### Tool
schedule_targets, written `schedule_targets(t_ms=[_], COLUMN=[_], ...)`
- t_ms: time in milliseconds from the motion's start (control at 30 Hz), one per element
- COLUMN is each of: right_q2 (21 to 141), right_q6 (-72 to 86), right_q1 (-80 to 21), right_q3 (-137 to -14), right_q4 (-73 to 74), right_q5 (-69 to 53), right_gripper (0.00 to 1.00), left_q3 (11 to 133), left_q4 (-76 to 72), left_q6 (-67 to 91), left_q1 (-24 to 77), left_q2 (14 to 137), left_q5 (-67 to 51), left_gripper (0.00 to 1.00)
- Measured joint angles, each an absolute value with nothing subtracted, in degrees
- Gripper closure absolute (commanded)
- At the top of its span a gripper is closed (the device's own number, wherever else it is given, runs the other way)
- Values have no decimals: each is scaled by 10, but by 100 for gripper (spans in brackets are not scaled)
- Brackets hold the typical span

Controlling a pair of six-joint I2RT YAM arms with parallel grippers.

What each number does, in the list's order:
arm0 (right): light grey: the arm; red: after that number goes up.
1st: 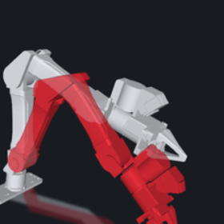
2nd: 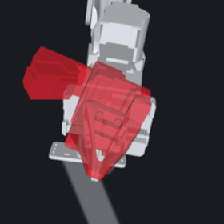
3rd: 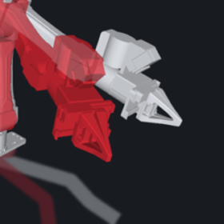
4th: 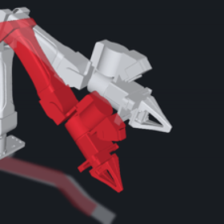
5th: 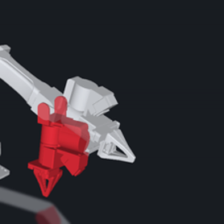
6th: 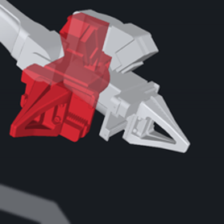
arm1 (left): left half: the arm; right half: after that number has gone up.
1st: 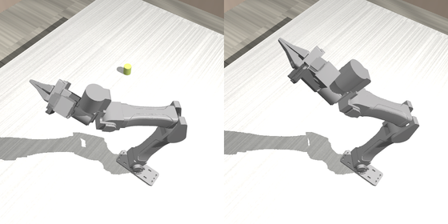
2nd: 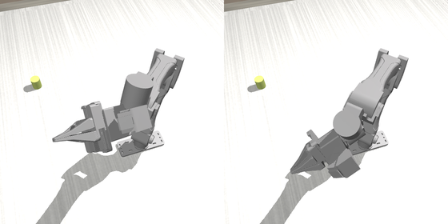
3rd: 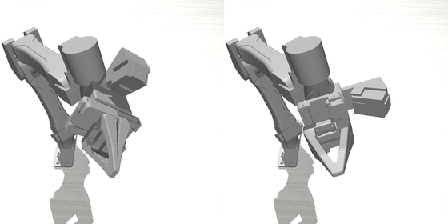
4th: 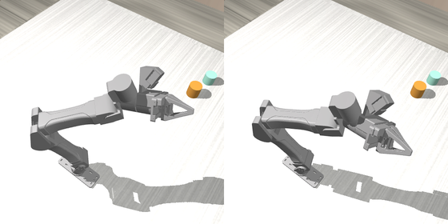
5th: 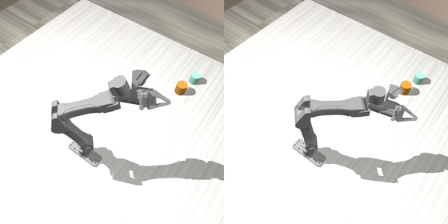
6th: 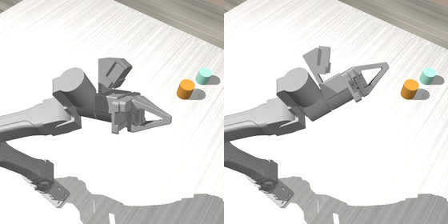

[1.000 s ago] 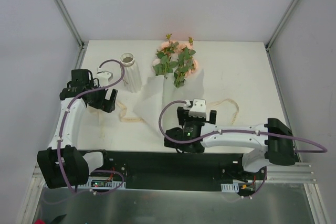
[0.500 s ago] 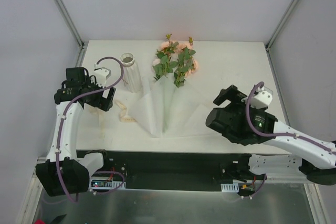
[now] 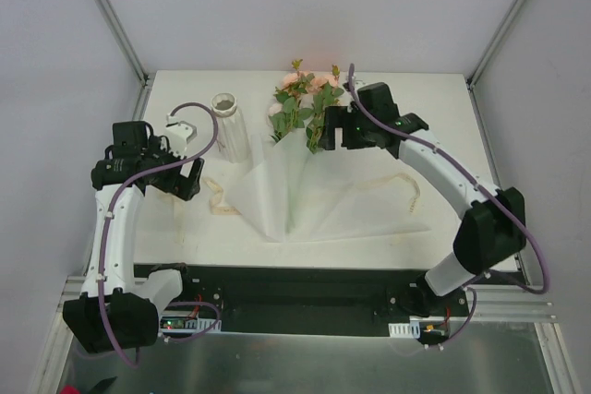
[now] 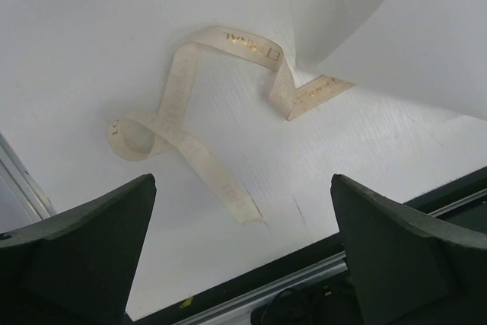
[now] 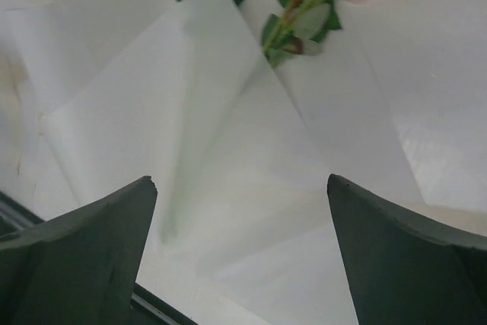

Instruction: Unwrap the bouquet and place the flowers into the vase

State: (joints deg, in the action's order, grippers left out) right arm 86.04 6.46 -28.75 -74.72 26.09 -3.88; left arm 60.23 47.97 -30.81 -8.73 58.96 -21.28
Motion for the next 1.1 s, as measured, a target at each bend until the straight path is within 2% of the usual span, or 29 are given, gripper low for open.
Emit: schedule_targets(t_ms=[200,300,467,900,1000,1033,1100], right_q2=[972,1021,1096,1190,1213,1215,1216], right_q6=[-29,-42,-57,-53,-46,-43,-37], right_q1=[-274,-258,-242,-230,-228,-227,-226], right_q3=[-815,-821,-811,-801,-802,-802,-802], right_q4=[204,173,142,70,53,48,44], right_q5=[-227,-284,-334,-418,-439,-442,-451], right_gripper=[16,18,20,29,40,49,55], left_q3=[642,702,791,903,909,912,916], left_q4=[531,540,546,543,543,543,542], left_q6=[-307,-295,-274,-254,-250,-250,-250], left_q1=[-76,-11,95,153,154,154,155], left_q2=[592,602,644,837,843,843,843], left_q5=[-273,-292,-324,-345,-343,-343,-341], left_gripper=[1,1,1,1,1,1,1])
